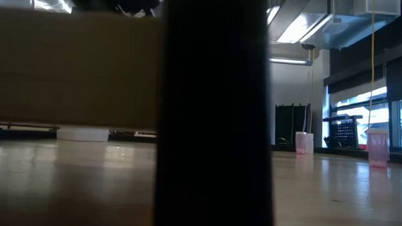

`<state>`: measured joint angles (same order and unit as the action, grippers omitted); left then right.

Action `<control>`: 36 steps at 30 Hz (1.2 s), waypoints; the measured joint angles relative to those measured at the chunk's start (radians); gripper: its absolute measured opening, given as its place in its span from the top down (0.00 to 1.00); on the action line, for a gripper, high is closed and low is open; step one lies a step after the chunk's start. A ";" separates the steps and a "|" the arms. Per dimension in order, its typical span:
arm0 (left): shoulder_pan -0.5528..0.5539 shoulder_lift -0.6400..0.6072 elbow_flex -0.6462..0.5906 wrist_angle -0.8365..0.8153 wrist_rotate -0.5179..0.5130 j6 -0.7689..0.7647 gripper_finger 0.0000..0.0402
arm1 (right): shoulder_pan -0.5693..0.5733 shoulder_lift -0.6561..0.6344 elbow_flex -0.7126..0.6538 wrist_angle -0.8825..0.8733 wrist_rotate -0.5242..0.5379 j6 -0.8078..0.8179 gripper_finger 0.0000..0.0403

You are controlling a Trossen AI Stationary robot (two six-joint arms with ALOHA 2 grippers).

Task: Pick and place medicine bottles onto shelf by color

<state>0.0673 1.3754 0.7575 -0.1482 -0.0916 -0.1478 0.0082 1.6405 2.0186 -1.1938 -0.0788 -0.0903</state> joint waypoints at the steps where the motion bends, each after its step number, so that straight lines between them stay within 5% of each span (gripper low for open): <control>1: 0.000 0.000 -0.012 0.013 -0.001 -0.001 0.43 | 0.000 0.000 0.000 0.000 0.000 0.000 0.46; 36: 0.000 0.214 -0.055 0.215 -0.023 -0.008 0.43 | 0.000 0.000 0.000 0.018 0.000 0.003 0.46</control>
<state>0.0669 1.5891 0.7021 0.0667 -0.1143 -0.1555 0.0082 1.6405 2.0186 -1.1763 -0.0788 -0.0875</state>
